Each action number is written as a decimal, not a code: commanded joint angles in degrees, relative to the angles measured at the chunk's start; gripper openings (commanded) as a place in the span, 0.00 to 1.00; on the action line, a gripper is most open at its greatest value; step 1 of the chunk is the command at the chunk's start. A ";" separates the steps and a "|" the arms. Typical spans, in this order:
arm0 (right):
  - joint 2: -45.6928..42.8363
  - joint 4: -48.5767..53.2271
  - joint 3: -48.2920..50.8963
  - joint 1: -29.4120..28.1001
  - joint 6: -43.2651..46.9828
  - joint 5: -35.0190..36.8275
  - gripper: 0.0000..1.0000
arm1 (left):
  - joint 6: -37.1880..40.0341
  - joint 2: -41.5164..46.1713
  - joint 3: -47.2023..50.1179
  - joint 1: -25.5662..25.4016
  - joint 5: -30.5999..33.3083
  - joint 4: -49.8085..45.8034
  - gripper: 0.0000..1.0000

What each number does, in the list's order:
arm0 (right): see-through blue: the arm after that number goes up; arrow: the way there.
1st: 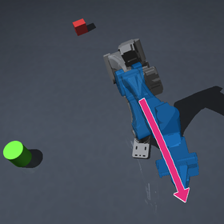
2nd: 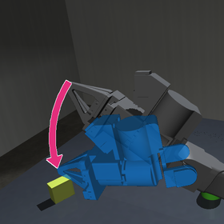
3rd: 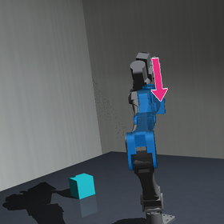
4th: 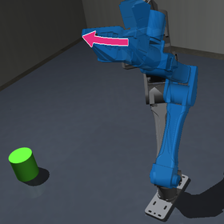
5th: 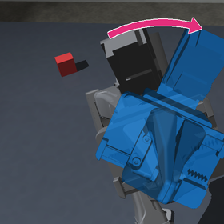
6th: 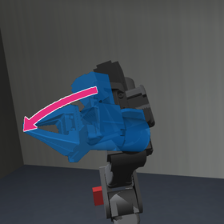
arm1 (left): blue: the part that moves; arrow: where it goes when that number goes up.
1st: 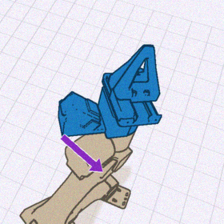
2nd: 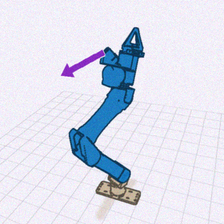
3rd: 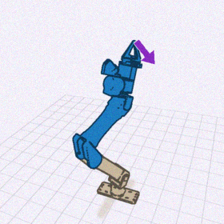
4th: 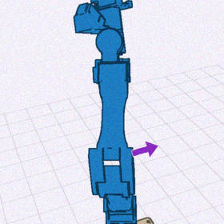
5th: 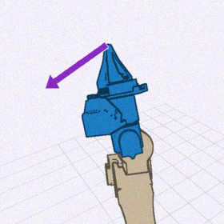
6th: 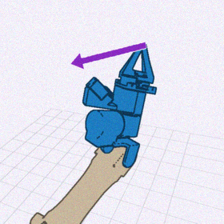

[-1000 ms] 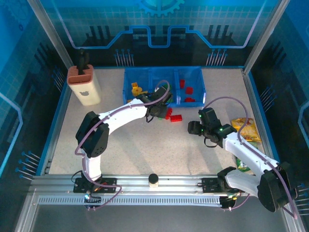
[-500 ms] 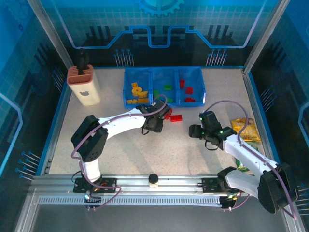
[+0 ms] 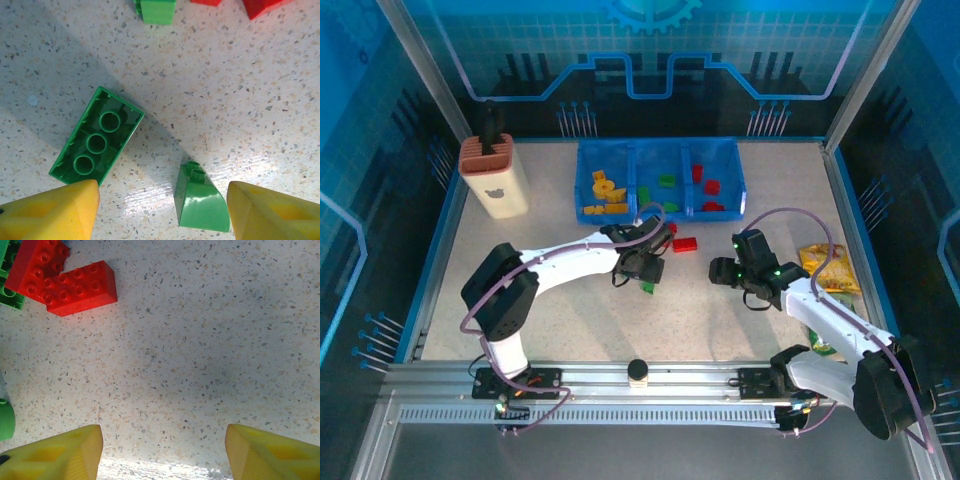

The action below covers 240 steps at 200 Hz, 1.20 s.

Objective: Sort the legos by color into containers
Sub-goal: Place the lego at the center of the table, then pick up the lego from the center of the table.

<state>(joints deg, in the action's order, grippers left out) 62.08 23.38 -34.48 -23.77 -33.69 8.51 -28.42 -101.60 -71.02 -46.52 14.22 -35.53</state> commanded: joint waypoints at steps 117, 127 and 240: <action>-1.62 -0.61 1.70 0.78 -1.55 -1.11 0.67 | 8.07 -2.49 2.10 7.27 -3.43 3.11 0.69; -1.62 -0.69 1.73 0.82 -1.55 -1.12 0.67 | 8.13 -3.50 1.56 7.27 -4.08 2.94 0.69; -0.61 -1.53 1.96 0.83 -1.73 -1.21 0.67 | 8.45 -4.50 0.06 7.28 -2.48 3.62 0.32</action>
<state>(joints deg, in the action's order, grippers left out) 61.34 22.55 -33.04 -23.77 -34.57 8.03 -20.53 -108.07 -69.10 -39.16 11.55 -32.14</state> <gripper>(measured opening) 0.669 0.336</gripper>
